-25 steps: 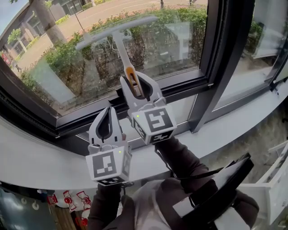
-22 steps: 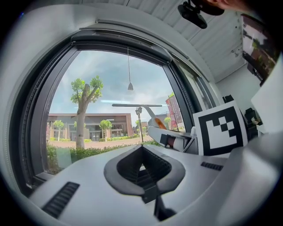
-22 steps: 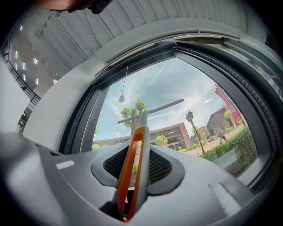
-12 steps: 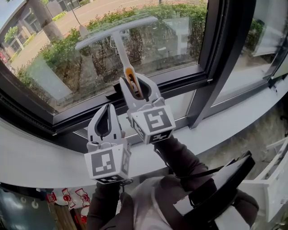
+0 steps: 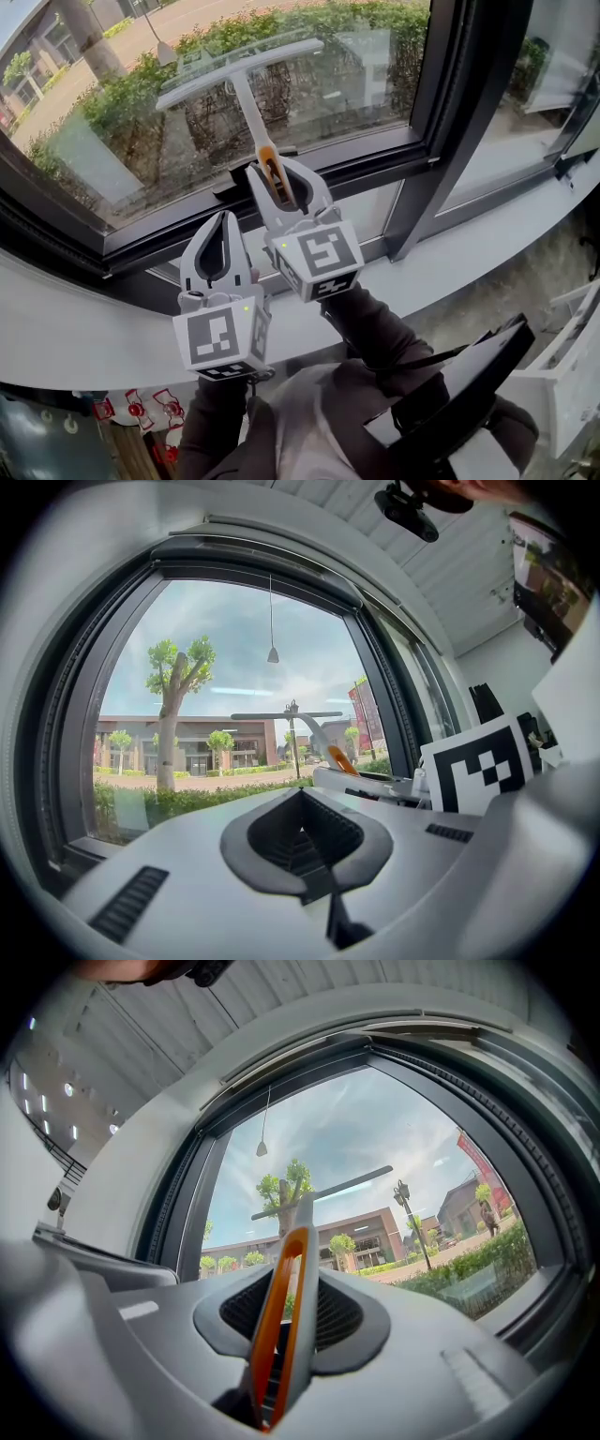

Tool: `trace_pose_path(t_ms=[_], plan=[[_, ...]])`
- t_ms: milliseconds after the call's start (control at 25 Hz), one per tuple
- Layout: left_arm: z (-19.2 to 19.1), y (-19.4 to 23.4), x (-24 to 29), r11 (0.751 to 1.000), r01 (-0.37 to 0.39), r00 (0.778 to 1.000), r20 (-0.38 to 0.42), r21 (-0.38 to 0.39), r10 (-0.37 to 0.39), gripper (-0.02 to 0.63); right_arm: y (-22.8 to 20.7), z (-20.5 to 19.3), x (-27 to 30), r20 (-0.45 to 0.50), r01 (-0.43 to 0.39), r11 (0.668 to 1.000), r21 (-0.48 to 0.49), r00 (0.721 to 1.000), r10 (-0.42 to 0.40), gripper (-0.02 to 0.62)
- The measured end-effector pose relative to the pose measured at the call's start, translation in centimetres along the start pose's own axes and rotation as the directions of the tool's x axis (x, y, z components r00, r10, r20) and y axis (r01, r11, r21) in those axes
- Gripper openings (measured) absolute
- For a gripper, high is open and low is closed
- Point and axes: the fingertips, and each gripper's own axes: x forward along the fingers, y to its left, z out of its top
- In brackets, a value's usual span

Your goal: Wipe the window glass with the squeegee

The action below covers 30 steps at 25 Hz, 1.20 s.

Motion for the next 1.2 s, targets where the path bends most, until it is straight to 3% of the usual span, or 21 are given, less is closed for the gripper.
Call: trace_pose_path(t_ms=[1200], plan=[[-2.4, -0.8, 0.5, 0.999, 0.039, 0.998, -0.046, -0.009, -0.039, 0.002, 0.2, -5.0, -2.0, -0.103, 0.016, 0.998, 0.065, 0.995, -0.01, 0.091]])
